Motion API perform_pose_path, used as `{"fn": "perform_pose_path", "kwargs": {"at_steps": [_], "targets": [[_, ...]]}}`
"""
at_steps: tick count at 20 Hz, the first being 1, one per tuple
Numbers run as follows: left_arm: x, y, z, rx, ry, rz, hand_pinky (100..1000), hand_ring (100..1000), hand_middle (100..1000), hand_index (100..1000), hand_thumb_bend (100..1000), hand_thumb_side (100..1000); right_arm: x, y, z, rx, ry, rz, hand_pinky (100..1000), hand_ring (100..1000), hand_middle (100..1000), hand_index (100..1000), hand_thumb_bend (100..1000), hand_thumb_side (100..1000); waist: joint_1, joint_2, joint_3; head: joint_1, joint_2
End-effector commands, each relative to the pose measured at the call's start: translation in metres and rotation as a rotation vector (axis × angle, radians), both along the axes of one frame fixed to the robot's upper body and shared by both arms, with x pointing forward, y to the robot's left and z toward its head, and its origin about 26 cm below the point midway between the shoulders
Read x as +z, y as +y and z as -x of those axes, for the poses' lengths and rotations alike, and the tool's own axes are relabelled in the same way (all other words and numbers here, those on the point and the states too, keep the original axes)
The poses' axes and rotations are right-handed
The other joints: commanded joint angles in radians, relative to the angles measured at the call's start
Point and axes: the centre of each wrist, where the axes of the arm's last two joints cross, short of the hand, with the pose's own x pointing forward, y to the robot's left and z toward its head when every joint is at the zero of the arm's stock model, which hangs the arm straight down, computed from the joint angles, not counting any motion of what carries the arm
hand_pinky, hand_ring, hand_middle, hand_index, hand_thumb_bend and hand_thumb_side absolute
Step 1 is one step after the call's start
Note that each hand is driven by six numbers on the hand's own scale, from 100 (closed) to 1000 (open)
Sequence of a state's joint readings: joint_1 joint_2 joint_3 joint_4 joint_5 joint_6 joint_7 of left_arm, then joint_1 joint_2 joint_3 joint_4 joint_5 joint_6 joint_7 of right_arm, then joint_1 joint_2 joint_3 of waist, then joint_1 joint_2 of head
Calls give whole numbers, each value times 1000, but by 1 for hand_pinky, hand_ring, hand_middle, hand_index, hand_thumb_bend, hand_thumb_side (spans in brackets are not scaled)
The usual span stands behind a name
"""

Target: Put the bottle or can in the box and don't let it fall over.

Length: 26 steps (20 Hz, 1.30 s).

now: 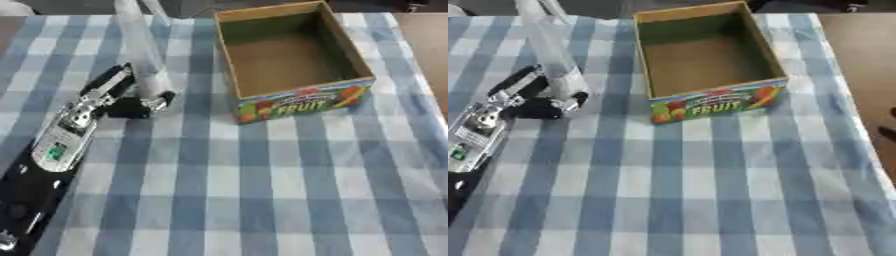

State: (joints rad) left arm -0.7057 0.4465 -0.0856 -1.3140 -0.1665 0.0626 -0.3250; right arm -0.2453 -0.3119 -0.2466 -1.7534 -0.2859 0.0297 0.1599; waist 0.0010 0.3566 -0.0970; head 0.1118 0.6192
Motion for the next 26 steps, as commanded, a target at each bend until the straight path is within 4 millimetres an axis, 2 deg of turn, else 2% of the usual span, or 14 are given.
{"fn": "perform_pose_path", "kwargs": {"at_steps": [1, 5, 10, 14, 15, 20, 26], "targets": [[11, 3, 1, 8, -17, 23, 1000, 651, 821, 462, 100, 257, 6, -5, 1, -9, -15, 18, 880, 1000, 1000, 1000, 100, 695, -2, -23, 0, -1, -15], [16, 2, 3, 9, -34, 46, 1000, 643, 816, 442, 100, 285, 5, -5, 1, -8, -13, 17, 881, 1000, 1000, 1000, 100, 695, -1, -24, -1, -2, -14], [33, -2, 7, -15, -89, 66, 1000, 637, 808, 398, 100, 314, 5, -5, 2, -6, -11, 17, 881, 1000, 1000, 1000, 100, 694, -1, -26, -1, -3, -11], [41, -4, 10, -26, -112, 68, 1000, 637, 808, 398, 100, 314, 5, -5, 2, -6, -11, 17, 881, 1000, 1000, 1000, 100, 694, -1, -27, -1, -3, -10], [44, -4, 11, -30, -120, 67, 1000, 629, 794, 343, 100, 318, 5, -5, 2, -5, -10, 17, 881, 1000, 1000, 1000, 100, 695, -1, -28, -2, -2, -9], [68, -12, 17, -79, -193, 84, 1000, 622, 791, 329, 100, 336, 4, -5, 2, -8, -8, 17, 881, 1000, 1000, 1000, 100, 694, -2, -26, -2, -2, -11], [103, -37, 23, -163, -276, 112, 1000, 618, 791, 324, 100, 358, 6, -5, 2, -2, -13, 20, 881, 1000, 1000, 1000, 100, 692, -2, -27, -11, 5, -12]]}}
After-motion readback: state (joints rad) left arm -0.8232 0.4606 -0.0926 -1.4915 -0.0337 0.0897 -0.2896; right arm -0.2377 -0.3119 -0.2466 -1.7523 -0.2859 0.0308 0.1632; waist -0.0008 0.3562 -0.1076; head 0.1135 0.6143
